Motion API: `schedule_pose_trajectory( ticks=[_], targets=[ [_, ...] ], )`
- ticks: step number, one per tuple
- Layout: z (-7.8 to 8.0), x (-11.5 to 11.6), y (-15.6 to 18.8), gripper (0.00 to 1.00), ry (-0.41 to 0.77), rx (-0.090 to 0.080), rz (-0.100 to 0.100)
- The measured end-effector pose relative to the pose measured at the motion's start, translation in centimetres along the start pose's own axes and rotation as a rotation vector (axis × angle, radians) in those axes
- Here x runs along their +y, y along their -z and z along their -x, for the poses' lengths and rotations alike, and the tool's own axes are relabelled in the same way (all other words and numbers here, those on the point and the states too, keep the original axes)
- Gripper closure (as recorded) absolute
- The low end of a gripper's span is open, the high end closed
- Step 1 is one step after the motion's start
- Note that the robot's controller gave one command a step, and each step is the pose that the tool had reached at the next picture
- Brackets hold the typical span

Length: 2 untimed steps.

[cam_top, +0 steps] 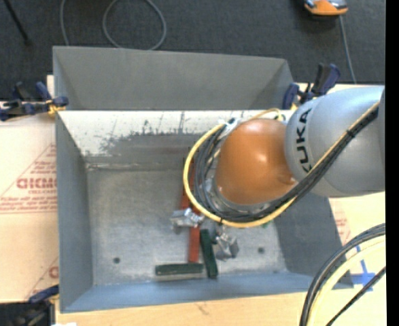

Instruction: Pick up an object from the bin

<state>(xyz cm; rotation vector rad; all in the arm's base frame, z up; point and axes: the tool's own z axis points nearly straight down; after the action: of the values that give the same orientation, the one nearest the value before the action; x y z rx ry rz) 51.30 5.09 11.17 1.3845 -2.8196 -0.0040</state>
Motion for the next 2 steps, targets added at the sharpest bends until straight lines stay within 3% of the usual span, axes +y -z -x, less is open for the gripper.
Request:
schedule_pose_trajectory(
  ticks=[1,2],
  targets=[
    [1.3,-1.8,0.3,0.0,0.131,-0.003,-0.006],
    [0.2,-3.7,-4.2,0.0,0.34,0.002,-0.001]
  ],
)
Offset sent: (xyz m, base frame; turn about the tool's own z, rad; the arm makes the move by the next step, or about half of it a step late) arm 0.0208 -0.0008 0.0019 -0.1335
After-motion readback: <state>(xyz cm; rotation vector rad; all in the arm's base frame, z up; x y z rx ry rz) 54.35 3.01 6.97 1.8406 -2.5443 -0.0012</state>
